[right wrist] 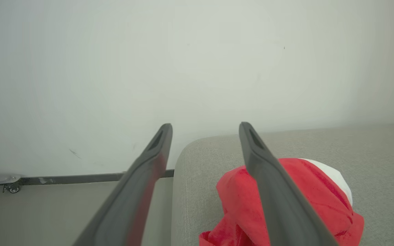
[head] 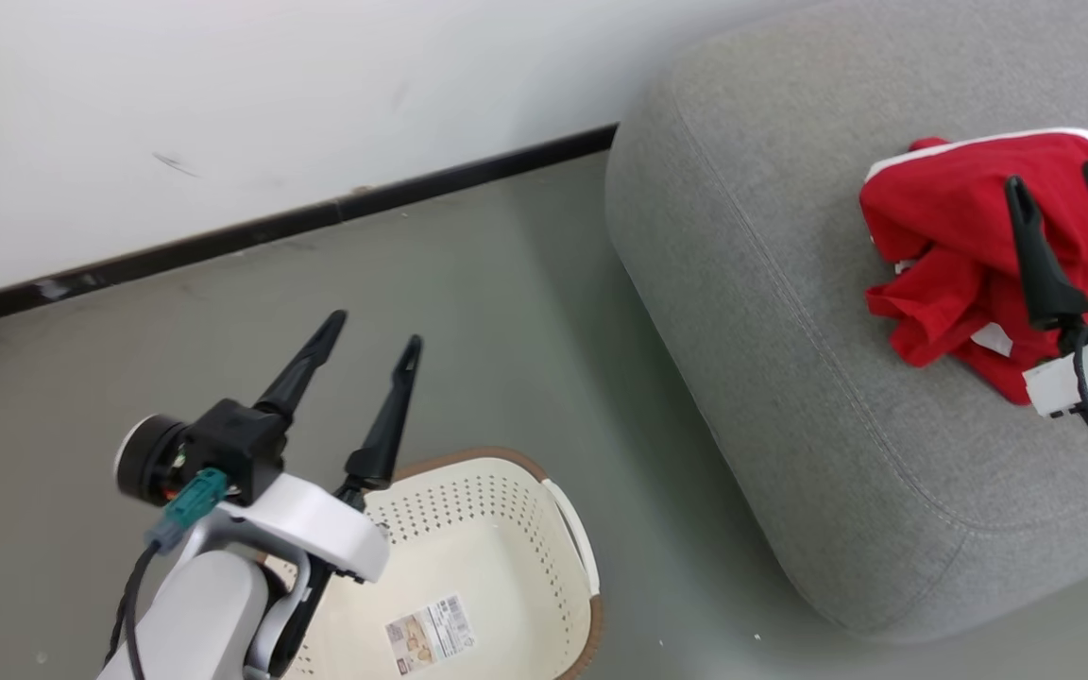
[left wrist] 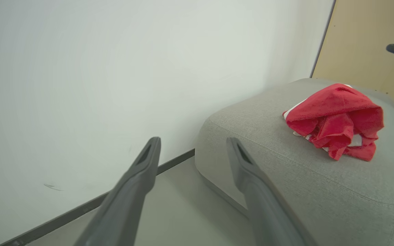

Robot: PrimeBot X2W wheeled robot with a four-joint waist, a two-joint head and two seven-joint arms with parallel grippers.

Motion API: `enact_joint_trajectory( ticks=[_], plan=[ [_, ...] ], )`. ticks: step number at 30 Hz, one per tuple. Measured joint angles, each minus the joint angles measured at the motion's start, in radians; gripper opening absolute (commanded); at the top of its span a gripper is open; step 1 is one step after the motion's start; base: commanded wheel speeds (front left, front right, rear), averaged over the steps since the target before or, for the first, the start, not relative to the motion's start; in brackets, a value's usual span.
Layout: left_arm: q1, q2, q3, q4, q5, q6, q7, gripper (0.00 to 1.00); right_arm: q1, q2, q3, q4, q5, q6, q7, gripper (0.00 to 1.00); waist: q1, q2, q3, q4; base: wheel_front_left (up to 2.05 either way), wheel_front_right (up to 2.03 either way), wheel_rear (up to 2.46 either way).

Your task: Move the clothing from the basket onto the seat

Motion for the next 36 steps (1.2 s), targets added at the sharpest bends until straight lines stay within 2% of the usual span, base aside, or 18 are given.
enact_joint_trajectory(
  ticks=[18, 36],
  plan=[
    [0.151, -0.023, 0.17, 0.008, -0.017, 0.138, -0.001, 1.0, 0.083, 0.132, -0.032, -0.062, -0.199, 0.0, 0.0, 1.0, 0.0, 0.0, -0.119, 0.092, 0.0, 0.0, 0.0],
    [0.292, -0.064, 0.205, -0.025, 0.021, 0.191, -0.001, 1.0, 0.283, 0.278, -0.156, -0.092, -0.333, 0.0, 0.0, 1.0, 0.0, 0.0, -0.218, 0.164, 0.0, 0.0, 0.0]
  ],
)
